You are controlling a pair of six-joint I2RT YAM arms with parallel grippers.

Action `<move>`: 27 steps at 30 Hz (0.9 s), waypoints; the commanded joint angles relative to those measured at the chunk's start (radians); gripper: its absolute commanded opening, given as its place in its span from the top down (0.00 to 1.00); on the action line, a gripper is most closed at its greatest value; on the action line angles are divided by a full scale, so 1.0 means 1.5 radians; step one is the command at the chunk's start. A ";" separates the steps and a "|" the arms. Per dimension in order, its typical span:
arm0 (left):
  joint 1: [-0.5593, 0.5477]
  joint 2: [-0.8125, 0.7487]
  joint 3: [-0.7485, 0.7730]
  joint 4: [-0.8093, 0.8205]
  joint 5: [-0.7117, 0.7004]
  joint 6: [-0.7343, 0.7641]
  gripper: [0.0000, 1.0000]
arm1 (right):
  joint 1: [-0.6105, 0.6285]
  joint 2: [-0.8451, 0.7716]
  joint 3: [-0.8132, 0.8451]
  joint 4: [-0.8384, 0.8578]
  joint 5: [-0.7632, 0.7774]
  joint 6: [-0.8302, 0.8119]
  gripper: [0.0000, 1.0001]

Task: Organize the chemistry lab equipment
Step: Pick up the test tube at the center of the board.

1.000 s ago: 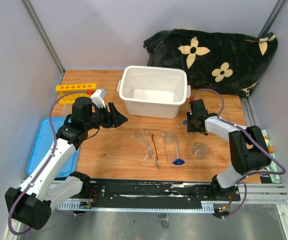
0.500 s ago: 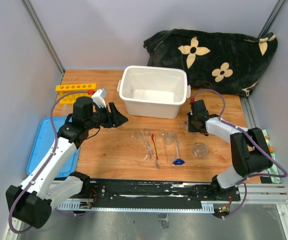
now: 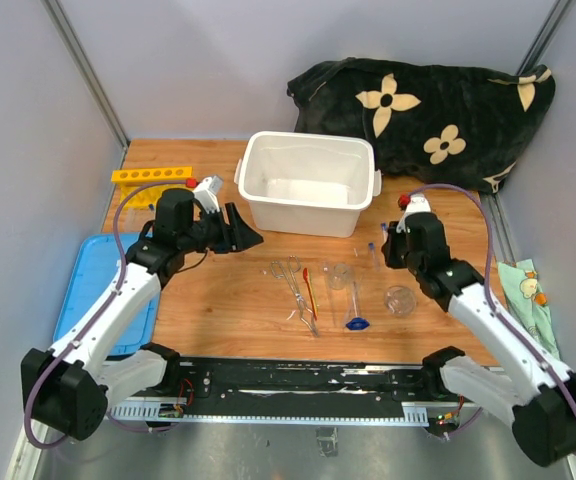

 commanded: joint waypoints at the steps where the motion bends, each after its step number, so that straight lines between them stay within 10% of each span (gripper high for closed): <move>1: -0.005 0.014 0.034 0.017 0.037 -0.010 0.43 | 0.099 -0.104 -0.056 0.010 -0.050 0.013 0.99; 13: -0.012 0.040 0.070 0.062 0.106 -0.071 0.44 | 0.498 -0.019 -0.044 0.154 0.180 0.014 0.99; 27: -0.036 -0.009 -0.019 0.068 0.151 -0.112 0.48 | 0.523 0.118 0.069 0.227 0.171 -0.037 0.99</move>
